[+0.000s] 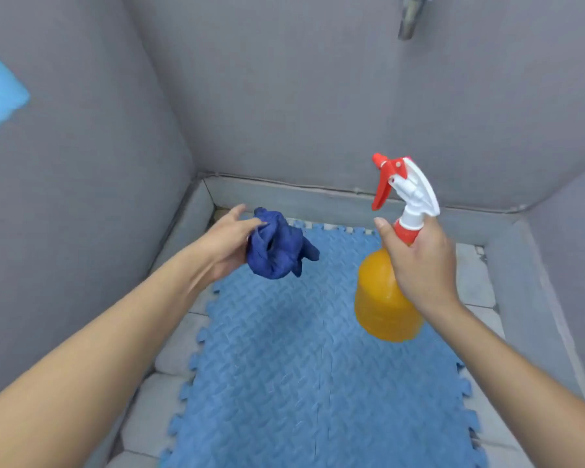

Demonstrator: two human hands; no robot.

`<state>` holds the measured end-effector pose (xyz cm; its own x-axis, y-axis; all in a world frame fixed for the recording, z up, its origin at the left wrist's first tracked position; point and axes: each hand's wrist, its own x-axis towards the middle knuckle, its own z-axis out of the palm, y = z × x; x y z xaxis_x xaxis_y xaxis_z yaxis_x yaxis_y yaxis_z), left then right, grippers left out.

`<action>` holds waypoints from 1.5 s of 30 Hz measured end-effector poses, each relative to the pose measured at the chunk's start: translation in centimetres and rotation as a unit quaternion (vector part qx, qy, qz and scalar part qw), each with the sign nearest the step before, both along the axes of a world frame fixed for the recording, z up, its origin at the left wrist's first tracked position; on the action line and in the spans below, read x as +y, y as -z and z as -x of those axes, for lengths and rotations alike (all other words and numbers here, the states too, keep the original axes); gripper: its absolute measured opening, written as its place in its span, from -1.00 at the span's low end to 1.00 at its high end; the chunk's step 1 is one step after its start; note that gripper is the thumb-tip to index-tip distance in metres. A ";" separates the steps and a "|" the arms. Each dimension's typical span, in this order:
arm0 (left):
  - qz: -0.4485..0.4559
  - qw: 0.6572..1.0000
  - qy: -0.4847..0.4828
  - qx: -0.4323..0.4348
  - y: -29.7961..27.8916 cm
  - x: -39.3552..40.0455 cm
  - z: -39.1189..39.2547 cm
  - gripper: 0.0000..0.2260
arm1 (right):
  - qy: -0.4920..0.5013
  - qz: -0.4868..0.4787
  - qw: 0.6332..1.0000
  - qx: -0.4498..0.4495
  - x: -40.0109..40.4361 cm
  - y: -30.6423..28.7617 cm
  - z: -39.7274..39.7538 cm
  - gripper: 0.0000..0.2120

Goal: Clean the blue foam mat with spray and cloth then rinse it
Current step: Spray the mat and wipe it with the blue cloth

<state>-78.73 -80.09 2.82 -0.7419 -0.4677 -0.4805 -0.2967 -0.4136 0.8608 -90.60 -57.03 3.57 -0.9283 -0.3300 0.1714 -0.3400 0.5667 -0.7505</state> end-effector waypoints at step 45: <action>0.114 0.962 -0.233 -0.079 24.0 0.2 -11.2 -0.80 | -0.128 -0.170 0.950 -0.229 -3.2 16.3 -10.6 -0.67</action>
<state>-67.56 -79.94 -21.23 -0.3516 -0.8387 -0.4158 -0.2583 -0.3400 0.9043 -80.03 -60.24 -12.69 -0.7621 -0.5181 -0.3884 -0.1806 0.7461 -0.6409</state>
